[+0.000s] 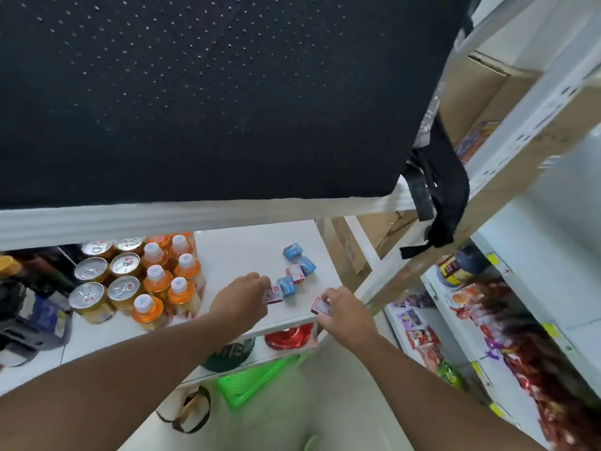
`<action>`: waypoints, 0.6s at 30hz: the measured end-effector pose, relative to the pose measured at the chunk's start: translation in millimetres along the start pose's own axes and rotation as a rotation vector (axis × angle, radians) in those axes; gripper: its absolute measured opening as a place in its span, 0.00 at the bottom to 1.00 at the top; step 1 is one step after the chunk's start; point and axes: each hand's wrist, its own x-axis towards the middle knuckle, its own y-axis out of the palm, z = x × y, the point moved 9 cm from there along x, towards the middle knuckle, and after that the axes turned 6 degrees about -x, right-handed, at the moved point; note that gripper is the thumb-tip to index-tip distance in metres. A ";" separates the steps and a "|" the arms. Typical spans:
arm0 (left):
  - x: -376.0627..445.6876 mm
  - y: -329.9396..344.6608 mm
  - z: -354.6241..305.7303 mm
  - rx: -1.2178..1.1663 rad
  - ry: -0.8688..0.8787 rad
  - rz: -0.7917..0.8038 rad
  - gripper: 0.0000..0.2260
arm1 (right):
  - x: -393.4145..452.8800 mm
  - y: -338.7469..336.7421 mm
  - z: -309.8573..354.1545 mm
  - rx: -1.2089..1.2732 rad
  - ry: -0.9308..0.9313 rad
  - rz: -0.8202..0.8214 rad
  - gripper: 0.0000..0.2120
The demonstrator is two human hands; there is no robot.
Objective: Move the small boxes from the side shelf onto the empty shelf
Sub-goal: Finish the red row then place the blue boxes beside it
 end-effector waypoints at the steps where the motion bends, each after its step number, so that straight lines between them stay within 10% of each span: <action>1: -0.1 3.3 -7.6 0.013 0.026 0.018 0.16 | -10.2 -1.6 -5.6 0.011 0.021 -0.003 0.18; 18: -28.0 79.0 -267.3 0.054 0.479 0.186 0.15 | -209.9 -48.4 -213.8 0.053 0.460 -0.081 0.14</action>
